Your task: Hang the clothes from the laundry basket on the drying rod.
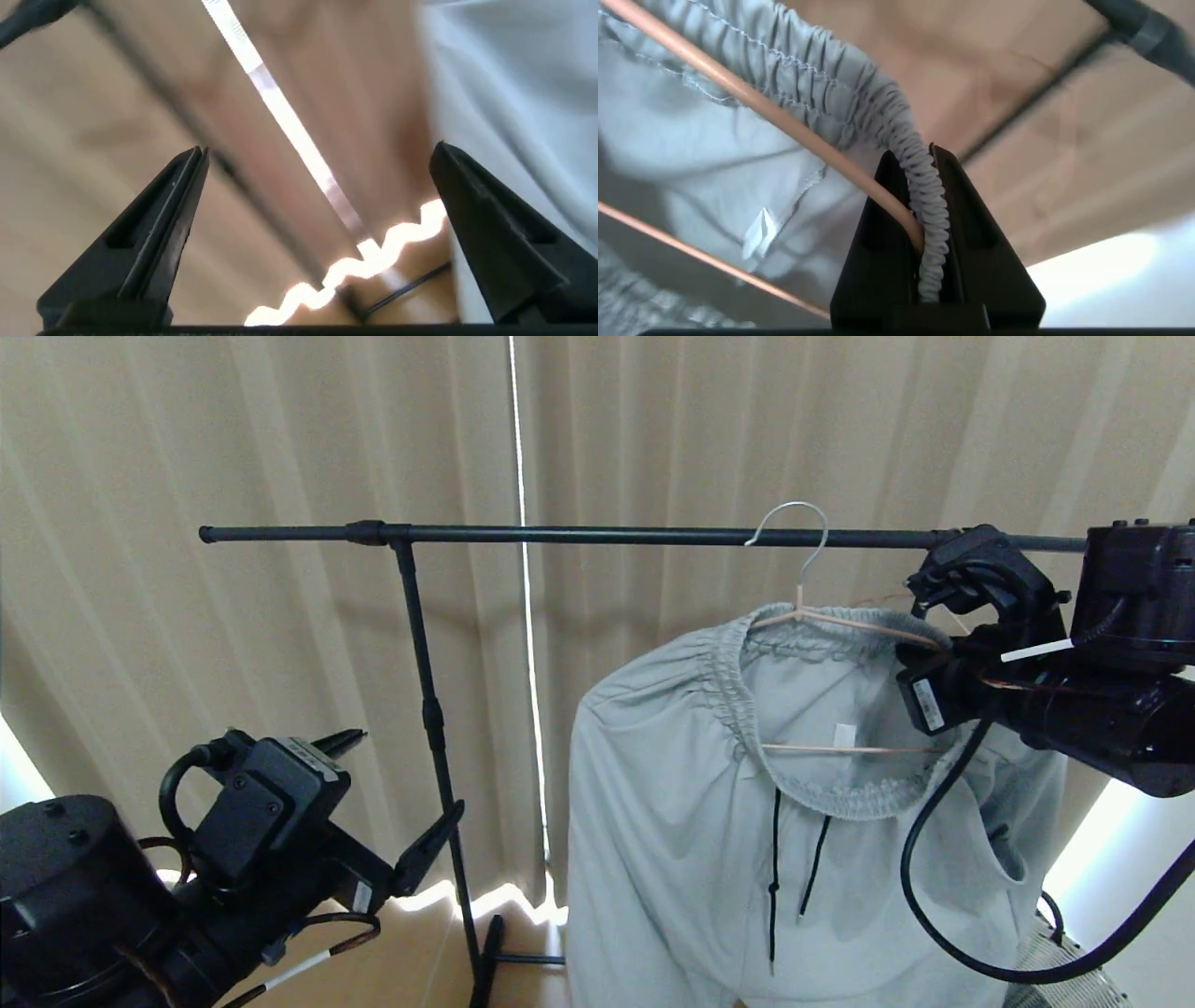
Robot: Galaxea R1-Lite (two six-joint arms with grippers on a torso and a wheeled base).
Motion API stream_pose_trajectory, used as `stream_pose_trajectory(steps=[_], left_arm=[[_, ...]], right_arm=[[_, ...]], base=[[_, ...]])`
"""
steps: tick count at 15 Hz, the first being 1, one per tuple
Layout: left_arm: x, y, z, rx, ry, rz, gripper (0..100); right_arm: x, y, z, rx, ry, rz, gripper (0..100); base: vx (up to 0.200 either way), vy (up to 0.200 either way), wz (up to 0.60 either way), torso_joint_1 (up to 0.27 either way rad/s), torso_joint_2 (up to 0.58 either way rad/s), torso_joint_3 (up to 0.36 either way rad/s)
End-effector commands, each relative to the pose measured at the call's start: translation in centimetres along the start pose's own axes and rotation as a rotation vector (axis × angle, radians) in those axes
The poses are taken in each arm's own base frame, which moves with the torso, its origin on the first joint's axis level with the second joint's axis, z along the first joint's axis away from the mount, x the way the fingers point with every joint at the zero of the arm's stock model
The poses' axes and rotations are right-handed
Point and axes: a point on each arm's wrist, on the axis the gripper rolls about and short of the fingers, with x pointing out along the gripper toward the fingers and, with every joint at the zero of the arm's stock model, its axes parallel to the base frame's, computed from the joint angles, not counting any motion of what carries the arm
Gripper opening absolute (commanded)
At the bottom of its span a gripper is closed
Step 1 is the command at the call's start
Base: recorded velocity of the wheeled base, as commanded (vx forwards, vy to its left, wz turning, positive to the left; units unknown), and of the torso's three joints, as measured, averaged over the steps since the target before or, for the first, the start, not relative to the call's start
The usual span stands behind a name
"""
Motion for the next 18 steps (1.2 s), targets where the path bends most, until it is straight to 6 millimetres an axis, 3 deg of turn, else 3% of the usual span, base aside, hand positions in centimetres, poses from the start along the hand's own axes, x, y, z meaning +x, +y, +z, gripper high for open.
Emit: stream_pose_trajectory(steps=[1, 3, 9, 13, 18], left_arm=[[-0.7, 0.4, 0.8, -0.013, -0.040, 0.017, 100], [-0.8, 0.7, 0.9, -0.019, -0.047, 0.030, 100], [-7.6, 3.7, 4.2, -0.218, 0.029, 0.046, 100], [-8.0, 3.8, 4.5, -0.231, -0.004, 0.045, 100], [-7.9, 3.8, 4.6, -0.229, -0.039, 0.043, 100]], right_arm=[[0.0, -0.1, -0.3, -0.011, 0.033, -0.022, 0], [-0.1, -0.1, -0.5, -0.019, 0.057, -0.037, 0], [0.1, -1.3, 0.0, -0.019, 0.103, -0.116, 0], [1.7, -0.8, -0.1, -0.023, 0.124, -0.130, 0], [2.0, -0.6, -0.2, -0.008, 0.127, -0.126, 0]], base=[[0.000, 0.000, 0.00, 0.000, 0.00, 0.000], [0.000, 0.000, 0.00, 0.000, 0.00, 0.000], [0.000, 0.000, 0.00, 0.000, 0.00, 0.000], [0.000, 0.000, 0.00, 0.000, 0.00, 0.000], [0.000, 0.000, 0.00, 0.000, 0.00, 0.000]])
